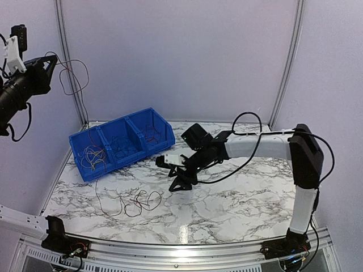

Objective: Untangle the cables

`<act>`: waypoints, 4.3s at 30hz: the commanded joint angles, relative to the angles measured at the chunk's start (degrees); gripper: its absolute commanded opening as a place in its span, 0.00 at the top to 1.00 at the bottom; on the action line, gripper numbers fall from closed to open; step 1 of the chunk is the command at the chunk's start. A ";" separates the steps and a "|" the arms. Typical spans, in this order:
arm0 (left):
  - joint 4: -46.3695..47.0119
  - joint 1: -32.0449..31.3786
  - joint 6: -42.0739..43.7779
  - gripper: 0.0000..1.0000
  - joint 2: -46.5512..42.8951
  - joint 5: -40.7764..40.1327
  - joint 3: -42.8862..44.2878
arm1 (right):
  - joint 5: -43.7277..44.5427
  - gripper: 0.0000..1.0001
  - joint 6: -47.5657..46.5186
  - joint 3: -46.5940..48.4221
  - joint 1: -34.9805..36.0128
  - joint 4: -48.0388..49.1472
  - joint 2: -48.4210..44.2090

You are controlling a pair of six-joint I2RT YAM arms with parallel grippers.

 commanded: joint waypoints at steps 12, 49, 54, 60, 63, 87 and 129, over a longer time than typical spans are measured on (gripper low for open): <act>-1.46 -0.17 -4.14 1.00 -3.44 0.47 -1.55 | -2.88 0.71 0.49 14.06 7.17 -2.38 16.75; 5.72 -0.17 13.04 1.00 18.90 3.46 34.15 | 18.53 1.00 10.53 -0.22 -36.49 2.09 7.33; 12.14 -0.17 14.65 1.00 17.11 4.89 37.43 | 18.56 1.00 10.38 -0.48 -38.16 2.08 8.04; 12.60 -0.17 13.18 1.00 14.57 4.34 36.51 | 18.96 1.00 10.44 -0.75 -38.48 2.24 8.19; 12.68 -0.17 12.28 1.00 13.19 4.20 34.00 | 20.31 1.00 10.50 -0.41 -38.56 2.41 8.92; 11.73 -0.17 13.28 1.00 7.06 0.45 29.01 | 27.45 1.00 12.53 11.12 -51.71 2.11 14.08; 2.89 6.53 11.75 1.00 38.14 5.68 31.74 | 7.75 0.43 9.36 -11.03 -41.07 -3.18 -13.64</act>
